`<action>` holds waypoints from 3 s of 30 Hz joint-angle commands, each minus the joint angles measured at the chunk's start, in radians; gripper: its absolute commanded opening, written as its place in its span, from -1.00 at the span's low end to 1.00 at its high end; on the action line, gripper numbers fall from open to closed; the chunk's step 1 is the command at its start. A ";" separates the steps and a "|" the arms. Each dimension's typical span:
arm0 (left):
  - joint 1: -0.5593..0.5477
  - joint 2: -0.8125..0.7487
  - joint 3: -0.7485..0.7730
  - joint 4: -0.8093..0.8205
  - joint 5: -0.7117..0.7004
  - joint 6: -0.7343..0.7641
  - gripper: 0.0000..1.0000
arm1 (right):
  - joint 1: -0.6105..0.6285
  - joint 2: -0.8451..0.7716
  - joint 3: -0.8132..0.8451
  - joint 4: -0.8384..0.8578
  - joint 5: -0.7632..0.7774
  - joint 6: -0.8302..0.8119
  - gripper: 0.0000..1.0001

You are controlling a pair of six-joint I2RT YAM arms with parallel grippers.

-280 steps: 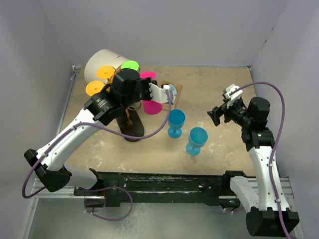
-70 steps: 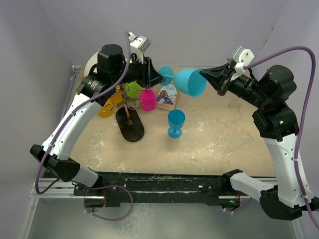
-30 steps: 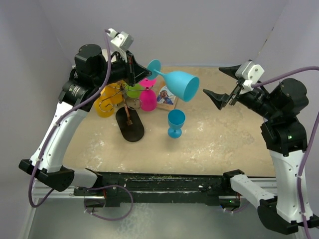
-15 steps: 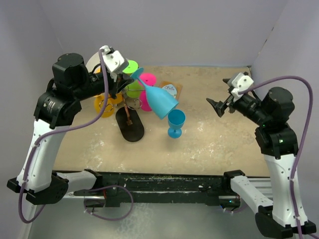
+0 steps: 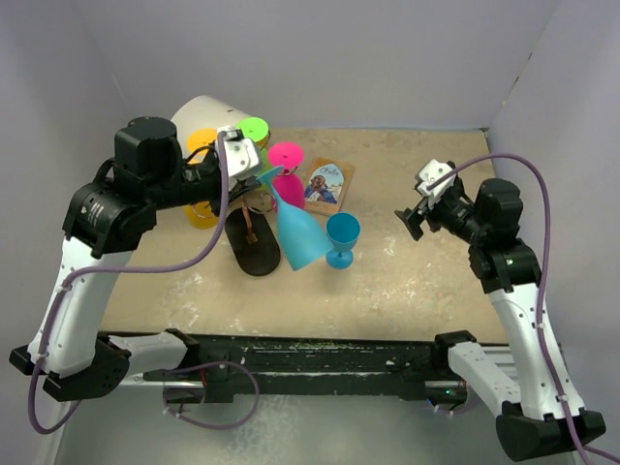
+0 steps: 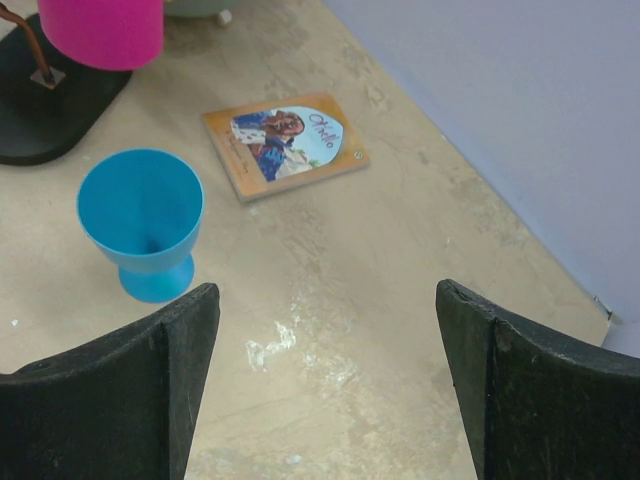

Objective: Place the wine glass upside down on the wine glass rack

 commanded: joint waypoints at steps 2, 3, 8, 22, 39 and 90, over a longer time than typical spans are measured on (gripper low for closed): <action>-0.022 -0.042 0.013 -0.066 -0.023 0.132 -1.00 | -0.016 -0.050 -0.106 0.144 0.023 0.033 0.82; -0.022 -0.052 0.001 -0.077 -0.040 0.158 -1.00 | -0.023 -0.052 -0.123 0.154 0.020 0.034 0.82; -0.019 -0.121 -0.057 -0.110 -0.203 0.282 -1.00 | -0.033 -0.046 -0.163 0.168 0.024 0.033 0.82; 0.005 -0.174 -0.145 -0.152 -0.342 0.467 -1.00 | -0.047 -0.042 -0.168 0.145 -0.009 0.034 0.83; 0.002 -0.160 -0.243 -0.018 -0.468 0.512 -1.00 | -0.056 -0.047 -0.174 0.124 -0.036 0.021 0.83; 0.003 -0.184 -0.196 -0.150 -0.605 0.596 -1.00 | -0.076 -0.039 -0.181 0.149 -0.023 0.002 0.84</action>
